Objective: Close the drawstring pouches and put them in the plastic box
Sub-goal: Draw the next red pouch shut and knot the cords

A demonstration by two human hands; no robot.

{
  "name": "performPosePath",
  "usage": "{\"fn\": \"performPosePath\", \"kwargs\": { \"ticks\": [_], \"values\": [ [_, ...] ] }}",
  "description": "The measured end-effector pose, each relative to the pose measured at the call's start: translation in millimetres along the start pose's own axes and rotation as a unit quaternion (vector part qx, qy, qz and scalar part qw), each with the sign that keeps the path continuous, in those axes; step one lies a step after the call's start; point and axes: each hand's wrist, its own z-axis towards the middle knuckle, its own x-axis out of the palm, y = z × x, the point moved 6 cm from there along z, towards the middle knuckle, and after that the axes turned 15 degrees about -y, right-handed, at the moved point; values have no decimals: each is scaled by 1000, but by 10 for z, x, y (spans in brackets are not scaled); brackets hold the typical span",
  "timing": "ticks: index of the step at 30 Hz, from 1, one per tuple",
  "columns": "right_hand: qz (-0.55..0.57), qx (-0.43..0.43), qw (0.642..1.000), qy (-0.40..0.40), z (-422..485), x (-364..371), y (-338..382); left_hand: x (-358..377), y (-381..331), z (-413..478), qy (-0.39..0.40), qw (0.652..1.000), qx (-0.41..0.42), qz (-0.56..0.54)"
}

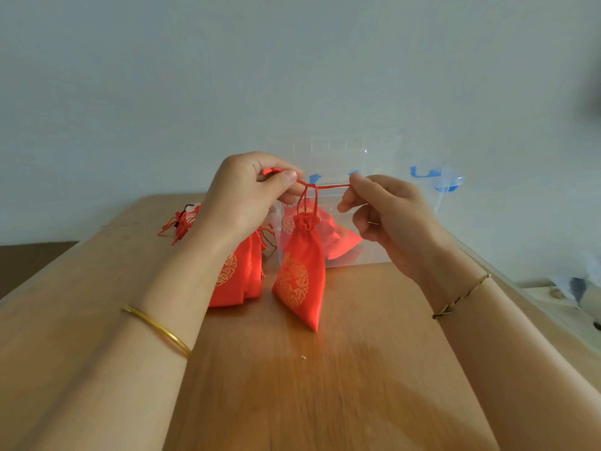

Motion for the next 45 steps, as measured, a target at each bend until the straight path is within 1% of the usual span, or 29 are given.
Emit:
{"fn": "performPosePath", "kwargs": {
  "ticks": [2,4,7,8,9,11,13,15,17,18,20,23,26,28,31,33,36,38,41,45],
  "values": [
    [65,34,997,-10,-8,0,-34,-12,48,8,9,999,-24,27],
    [164,80,983,9,-22,45,-58,-18,99,8,20,997,-43,61],
    [315,167,933,56,-65,136,-85,-29,179,1,14,991,-90,99],
    [340,191,919,60,-67,145,-110,-47,203,7,1,989,-113,94],
    [343,210,914,53,-60,131,-149,-75,218,14,-16,987,-136,80],
    [287,227,931,20,-27,59,-242,-147,218,36,-56,984,-170,23],
    [202,224,953,-8,2,-3,-324,-171,204,39,-78,974,-201,-69],
    [138,200,970,-29,24,-47,-366,-101,159,4,-62,960,-223,-159],
    [120,180,975,-40,32,-60,-362,-8,113,-35,-30,947,-229,-222],
    [127,174,976,-39,31,-60,-345,28,94,-51,-13,945,-228,-236],
    [159,157,974,-23,29,-45,-272,60,73,-63,16,953,-211,-216],
    [202,113,973,15,-1,24,-110,120,52,-101,78,969,-176,-153],
    [197,60,978,25,-50,71,41,195,13,-172,147,975,-146,-76],
    [177,34,983,24,-76,83,94,230,-24,-213,169,977,-125,-40],
    [139,-1,990,31,-107,106,137,262,-83,-237,165,982,-90,-5],
    [124,-1,992,28,-104,97,138,276,-96,-235,158,984,-85,-12],
    [96,41,994,25,-98,83,78,281,-81,-226,153,982,-100,-36],
    [85,67,993,40,-117,114,30,283,-70,-223,153,981,-110,-47],
    [66,60,995,48,-124,140,17,284,-58,-217,148,980,-125,-56],
    [22,29,999,40,-110,122,26,264,20,-192,113,980,-156,-53]
  ]
}}
